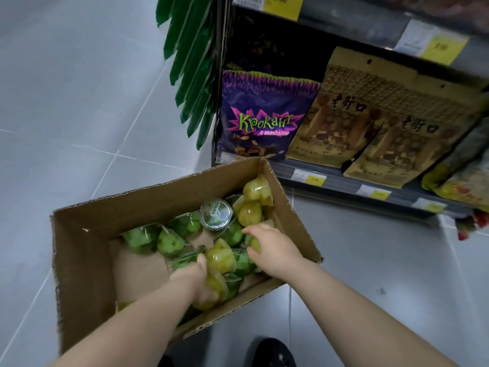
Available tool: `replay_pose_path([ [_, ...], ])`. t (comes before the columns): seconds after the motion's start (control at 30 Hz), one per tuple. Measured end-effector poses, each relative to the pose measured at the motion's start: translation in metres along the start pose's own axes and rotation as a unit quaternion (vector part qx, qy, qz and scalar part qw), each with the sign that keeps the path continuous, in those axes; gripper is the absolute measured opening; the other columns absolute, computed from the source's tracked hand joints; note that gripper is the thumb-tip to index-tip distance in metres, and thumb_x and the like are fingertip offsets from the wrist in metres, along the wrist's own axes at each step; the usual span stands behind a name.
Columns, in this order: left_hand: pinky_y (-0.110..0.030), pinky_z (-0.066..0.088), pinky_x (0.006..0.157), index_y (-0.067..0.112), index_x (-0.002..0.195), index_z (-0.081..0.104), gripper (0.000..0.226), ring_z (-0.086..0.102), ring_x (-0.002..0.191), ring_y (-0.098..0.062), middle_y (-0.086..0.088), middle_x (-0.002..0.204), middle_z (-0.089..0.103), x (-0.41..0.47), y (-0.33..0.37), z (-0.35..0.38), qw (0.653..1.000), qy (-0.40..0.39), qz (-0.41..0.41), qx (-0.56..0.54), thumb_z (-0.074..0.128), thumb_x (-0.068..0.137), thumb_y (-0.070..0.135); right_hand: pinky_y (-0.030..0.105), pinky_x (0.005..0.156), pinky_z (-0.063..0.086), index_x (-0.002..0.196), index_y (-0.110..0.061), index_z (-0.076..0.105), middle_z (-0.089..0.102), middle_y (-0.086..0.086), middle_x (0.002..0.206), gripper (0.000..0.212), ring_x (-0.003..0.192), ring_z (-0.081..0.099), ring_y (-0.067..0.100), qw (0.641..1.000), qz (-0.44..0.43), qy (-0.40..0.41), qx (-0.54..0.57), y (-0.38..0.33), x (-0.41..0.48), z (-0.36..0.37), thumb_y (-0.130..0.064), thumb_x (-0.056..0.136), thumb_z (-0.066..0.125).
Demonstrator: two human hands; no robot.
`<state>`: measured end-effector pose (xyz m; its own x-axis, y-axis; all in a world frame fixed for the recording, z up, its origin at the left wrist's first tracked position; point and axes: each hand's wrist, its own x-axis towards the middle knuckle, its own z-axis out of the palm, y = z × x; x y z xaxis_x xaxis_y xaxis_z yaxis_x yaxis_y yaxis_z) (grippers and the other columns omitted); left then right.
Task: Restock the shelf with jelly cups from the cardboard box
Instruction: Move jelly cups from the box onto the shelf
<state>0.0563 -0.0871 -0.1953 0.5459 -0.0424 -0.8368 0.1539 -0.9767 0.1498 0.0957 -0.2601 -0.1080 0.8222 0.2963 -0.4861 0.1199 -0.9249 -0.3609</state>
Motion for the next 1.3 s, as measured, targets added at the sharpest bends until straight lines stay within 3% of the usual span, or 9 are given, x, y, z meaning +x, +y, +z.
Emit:
replay_pose_path([
  [0.17,-0.032,0.045,0.093,0.013,0.139,0.026,0.097,0.052,0.119,-0.026,-0.006,0.134,0.049,-0.021,-0.021,-0.048,0.994,0.048,0.057,-0.085,0.072,0.069,0.062,0.037,0.099,0.044,0.139,-0.027,0.044,0.048,0.002,0.138,0.045,0.124,0.046,0.022,0.999,-0.008,-0.040,-0.035,-0.001,0.018,0.012,-0.025,0.094,0.052],
  [0.37,-0.033,0.054,0.075,0.032,0.132,0.029,0.101,0.059,0.095,-0.022,-0.003,0.118,0.049,-0.040,-0.078,-0.076,0.952,0.035,0.065,-0.297,0.072,0.045,0.060,0.036,0.100,0.043,0.138,-0.025,0.047,0.048,0.002,0.139,0.049,0.125,0.046,0.023,0.985,-0.078,-0.096,-0.122,-0.024,0.056,0.040,-0.023,0.090,0.057],
  [0.53,-0.021,0.043,0.064,0.033,0.126,0.046,0.085,0.056,0.080,-0.013,-0.001,0.106,0.057,-0.060,-0.110,-0.058,0.830,-0.098,0.061,-0.546,0.069,0.045,0.050,0.036,0.101,0.038,0.133,-0.013,0.047,0.048,0.008,0.134,0.045,0.125,0.041,0.026,0.945,-0.119,-0.150,-0.265,-0.043,0.078,0.072,-0.022,0.090,0.056],
  [0.73,-0.019,0.040,0.061,0.022,0.107,0.056,0.069,0.058,0.073,-0.009,0.001,0.091,0.065,-0.055,-0.121,-0.050,0.734,-0.111,0.054,-0.668,0.071,0.046,0.052,0.034,0.104,0.032,0.138,-0.013,0.039,0.044,0.007,0.140,0.050,0.131,0.033,0.025,0.917,-0.117,-0.168,-0.342,-0.044,0.087,0.091,-0.022,0.090,0.051],
  [0.9,-0.018,0.039,0.059,0.033,0.117,0.050,0.065,0.058,0.076,-0.006,0.005,0.096,0.062,-0.047,-0.109,-0.052,0.760,-0.030,0.049,-0.648,0.069,0.066,0.067,0.033,0.101,0.035,0.134,-0.016,0.041,0.047,0.005,0.135,0.055,0.127,0.039,0.024,0.917,-0.145,-0.137,-0.345,-0.038,0.082,0.083,-0.022,0.084,0.062],
  [1.07,-0.021,0.047,0.060,0.031,0.124,0.050,0.091,0.061,0.081,-0.011,0.000,0.103,0.064,-0.036,-0.099,-0.055,0.770,0.032,0.044,-0.635,0.070,0.046,0.074,0.032,0.095,0.042,0.129,-0.018,0.042,0.050,0.005,0.129,0.072,0.121,0.045,0.025,0.972,-0.070,-0.086,-0.206,-0.026,0.067,0.056,-0.050,0.072,0.072],
  [1.17,-0.023,0.049,0.061,0.028,0.120,0.052,0.087,0.064,0.081,-0.011,0.000,0.103,0.065,-0.035,-0.084,-0.071,0.772,0.068,0.056,-0.629,0.070,0.051,0.077,0.032,0.097,0.043,0.143,-0.024,0.036,0.051,0.004,0.136,0.085,0.123,0.049,0.025,0.998,0.045,-0.047,0.024,-0.010,0.059,0.030,-0.052,0.073,0.074],
  [1.23,-0.023,0.043,0.055,0.028,0.109,0.056,0.077,0.060,0.067,-0.008,0.005,0.083,0.064,-0.040,-0.066,-0.092,0.761,0.084,0.075,-0.639,0.067,0.054,0.081,0.031,0.099,0.042,0.143,-0.023,0.040,0.049,0.003,0.139,0.076,0.124,0.049,0.023,0.964,0.118,-0.020,0.237,0.001,0.052,0.011,-0.046,0.078,0.073],
  [1.3,-0.025,0.040,0.060,0.030,0.104,0.058,0.079,0.058,0.072,-0.012,0.005,0.082,0.064,-0.049,-0.046,-0.117,0.754,0.093,0.095,-0.644,0.062,0.046,0.084,0.033,0.097,0.043,0.135,-0.021,0.051,0.053,0.003,0.135,0.063,0.118,0.052,0.022,0.914,0.173,0.028,0.367,0.005,0.045,-0.010,-0.046,0.080,0.070],
])
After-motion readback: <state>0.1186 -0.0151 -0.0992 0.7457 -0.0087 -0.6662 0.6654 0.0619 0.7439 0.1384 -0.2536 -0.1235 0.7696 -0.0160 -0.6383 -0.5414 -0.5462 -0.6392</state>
